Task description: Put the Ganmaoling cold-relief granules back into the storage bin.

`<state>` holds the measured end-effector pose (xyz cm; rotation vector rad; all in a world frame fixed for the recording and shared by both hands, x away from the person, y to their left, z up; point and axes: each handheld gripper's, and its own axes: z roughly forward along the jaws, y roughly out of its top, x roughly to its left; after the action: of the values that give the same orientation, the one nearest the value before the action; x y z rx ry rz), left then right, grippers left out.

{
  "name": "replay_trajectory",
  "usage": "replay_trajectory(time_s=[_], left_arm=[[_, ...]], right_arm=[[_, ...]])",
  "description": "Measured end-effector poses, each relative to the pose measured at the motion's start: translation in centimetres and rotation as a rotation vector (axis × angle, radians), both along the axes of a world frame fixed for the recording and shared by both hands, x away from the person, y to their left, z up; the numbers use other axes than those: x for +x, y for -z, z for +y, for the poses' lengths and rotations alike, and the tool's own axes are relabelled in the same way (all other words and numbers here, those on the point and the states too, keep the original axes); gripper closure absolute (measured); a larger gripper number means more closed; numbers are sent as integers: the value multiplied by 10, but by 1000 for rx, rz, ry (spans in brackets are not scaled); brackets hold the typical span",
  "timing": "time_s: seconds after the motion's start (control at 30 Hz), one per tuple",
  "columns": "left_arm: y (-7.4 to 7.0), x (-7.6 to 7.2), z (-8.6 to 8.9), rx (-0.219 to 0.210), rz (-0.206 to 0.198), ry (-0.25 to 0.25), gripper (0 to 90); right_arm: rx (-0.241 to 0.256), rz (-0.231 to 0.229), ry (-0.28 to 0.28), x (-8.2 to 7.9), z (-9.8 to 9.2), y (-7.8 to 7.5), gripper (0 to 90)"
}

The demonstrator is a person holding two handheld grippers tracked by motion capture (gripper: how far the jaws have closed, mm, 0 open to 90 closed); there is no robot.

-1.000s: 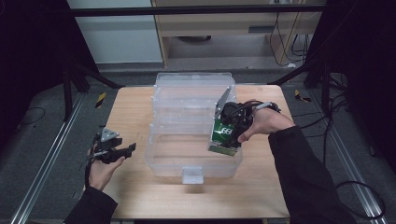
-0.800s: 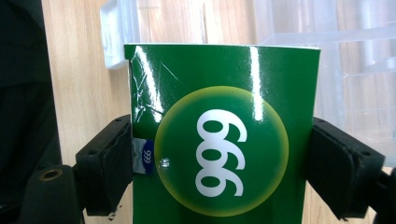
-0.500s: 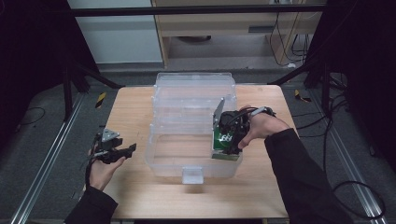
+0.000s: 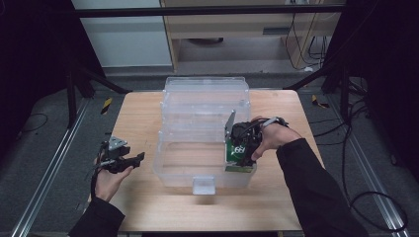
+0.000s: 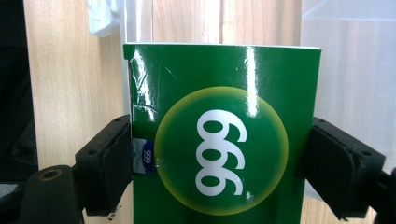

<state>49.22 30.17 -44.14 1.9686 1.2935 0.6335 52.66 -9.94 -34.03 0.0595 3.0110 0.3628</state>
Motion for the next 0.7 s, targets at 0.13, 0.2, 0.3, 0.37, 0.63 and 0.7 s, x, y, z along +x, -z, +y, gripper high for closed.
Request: replay_trajectory(time_s=[0.13, 0.2, 0.3, 0.37, 0.63, 0.7], left_arm=[[0, 0, 0, 0, 0, 0, 358], [0, 0, 0, 0, 0, -1, 357], [1, 0, 0, -2, 0, -3, 357], [1, 0, 0, 3, 2, 1, 357], [2, 0, -1, 4, 4, 4, 357], [2, 0, -1, 5, 5, 4, 356]], right_arm=[[-6, 2, -4, 1, 1, 5, 169], [-11, 10, 0, 2, 1, 7, 168], [-24, 0, -9, 2, 1, 11, 169], [-28, -3, -7, 1, 2, 12, 170], [-45, -6, -22, 3, 5, 20, 169], [-53, -5, -28, 3, 6, 22, 170]])
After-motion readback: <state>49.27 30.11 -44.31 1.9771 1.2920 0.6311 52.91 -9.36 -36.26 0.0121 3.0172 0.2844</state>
